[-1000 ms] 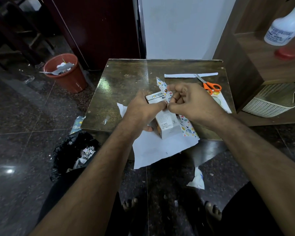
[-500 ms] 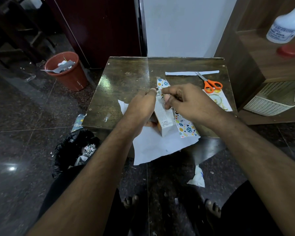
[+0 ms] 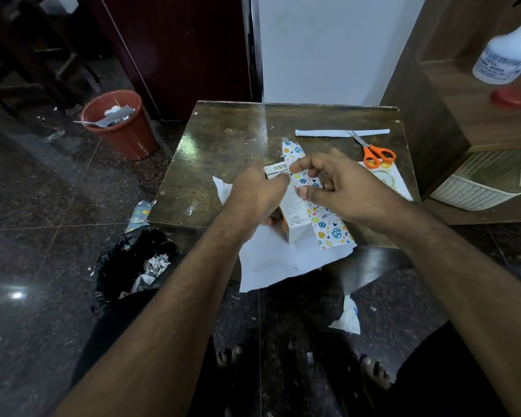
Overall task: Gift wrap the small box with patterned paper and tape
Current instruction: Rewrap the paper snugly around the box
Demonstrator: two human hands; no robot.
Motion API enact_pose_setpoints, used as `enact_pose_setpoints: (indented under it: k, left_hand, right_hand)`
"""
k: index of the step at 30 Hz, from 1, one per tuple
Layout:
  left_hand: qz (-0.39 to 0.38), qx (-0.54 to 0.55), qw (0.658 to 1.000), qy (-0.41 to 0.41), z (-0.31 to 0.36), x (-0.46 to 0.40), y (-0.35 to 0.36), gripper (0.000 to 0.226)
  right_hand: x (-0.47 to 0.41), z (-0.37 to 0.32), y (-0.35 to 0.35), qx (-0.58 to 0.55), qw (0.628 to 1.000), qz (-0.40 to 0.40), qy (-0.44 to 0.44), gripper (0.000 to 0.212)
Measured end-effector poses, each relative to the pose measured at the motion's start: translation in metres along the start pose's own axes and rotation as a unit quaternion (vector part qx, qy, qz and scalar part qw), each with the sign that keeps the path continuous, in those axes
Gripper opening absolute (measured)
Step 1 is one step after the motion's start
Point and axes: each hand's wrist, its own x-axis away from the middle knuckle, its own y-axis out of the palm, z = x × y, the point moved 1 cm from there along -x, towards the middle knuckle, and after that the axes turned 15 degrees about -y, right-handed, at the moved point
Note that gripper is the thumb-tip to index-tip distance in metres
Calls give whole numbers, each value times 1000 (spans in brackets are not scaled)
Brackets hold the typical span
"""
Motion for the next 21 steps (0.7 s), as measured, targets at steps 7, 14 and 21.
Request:
enact_pose_setpoints:
  k: [7, 14, 21]
  left_hand:
    - [5, -15, 1000, 18, -2, 1, -2, 22]
    - [75, -43, 993, 76, -1, 8, -10, 24]
    - [305, -208, 915, 161, -20, 30, -41, 52]
  right_hand:
    - [-4, 1, 6, 27, 999, 15, -14, 39]
    - [-3, -5, 8, 67, 997, -3, -25, 35]
    - [-2, -9, 10, 104, 994, -28, -1, 37]
